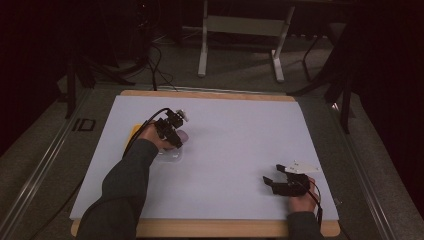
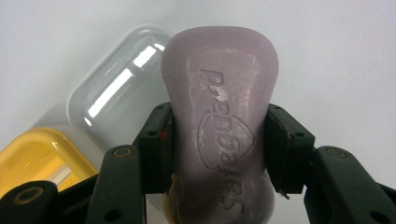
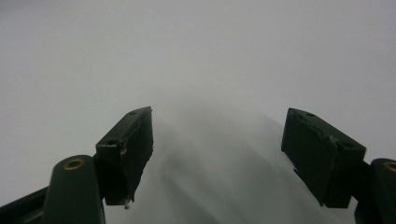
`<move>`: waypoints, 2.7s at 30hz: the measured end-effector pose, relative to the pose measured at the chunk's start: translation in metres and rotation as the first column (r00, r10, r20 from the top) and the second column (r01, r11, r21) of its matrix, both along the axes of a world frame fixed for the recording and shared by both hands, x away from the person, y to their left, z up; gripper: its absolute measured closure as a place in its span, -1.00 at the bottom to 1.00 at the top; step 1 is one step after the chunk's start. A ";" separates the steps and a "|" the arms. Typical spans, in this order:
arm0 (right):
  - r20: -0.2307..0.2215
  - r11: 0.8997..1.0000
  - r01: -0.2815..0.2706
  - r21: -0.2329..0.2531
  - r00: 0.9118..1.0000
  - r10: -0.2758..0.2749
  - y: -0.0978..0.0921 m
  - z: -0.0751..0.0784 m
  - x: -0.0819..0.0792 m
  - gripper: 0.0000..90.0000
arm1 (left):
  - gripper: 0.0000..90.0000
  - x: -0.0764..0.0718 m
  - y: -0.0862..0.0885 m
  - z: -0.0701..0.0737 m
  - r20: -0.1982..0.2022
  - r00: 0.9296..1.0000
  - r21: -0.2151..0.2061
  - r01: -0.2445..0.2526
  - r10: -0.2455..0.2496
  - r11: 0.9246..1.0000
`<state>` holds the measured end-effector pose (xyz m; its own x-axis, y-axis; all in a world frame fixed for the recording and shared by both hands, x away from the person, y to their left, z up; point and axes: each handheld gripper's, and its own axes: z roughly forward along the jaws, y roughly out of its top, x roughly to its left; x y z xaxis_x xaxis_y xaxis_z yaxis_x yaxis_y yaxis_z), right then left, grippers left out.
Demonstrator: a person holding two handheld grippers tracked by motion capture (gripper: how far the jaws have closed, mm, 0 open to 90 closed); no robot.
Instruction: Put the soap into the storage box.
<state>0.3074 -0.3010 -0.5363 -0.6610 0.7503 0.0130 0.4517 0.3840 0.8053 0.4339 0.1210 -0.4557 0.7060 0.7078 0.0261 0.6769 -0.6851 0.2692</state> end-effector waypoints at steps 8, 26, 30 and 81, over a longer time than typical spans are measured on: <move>0.001 1.000 -0.001 0.004 1.000 0.001 0.000 0.000 0.000 -0.45 | 0.11 0.001 0.008 0.002 0.002 1.000 -0.005 -0.018 0.018 1.000; 0.002 1.000 0.000 0.005 1.000 0.000 0.000 0.000 0.000 -0.45 | 0.11 0.001 0.025 0.005 0.010 0.998 -0.007 -0.060 0.060 0.998; 0.002 1.000 -0.001 0.005 1.000 0.001 0.000 0.000 0.000 -0.45 | 0.11 0.001 0.028 0.006 0.012 0.997 -0.010 -0.070 0.070 0.997; 0.007 1.000 -0.001 0.004 1.000 0.001 -0.001 0.000 0.000 -0.45 | 0.11 0.003 0.070 0.011 0.032 0.972 -0.015 -0.232 0.232 0.973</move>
<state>0.3073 -0.3017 -0.5364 -0.6615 0.7498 0.0117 0.4462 0.3810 0.8098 0.4372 0.1909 -0.4445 0.5216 0.8524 0.0382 0.8074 -0.5075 0.3009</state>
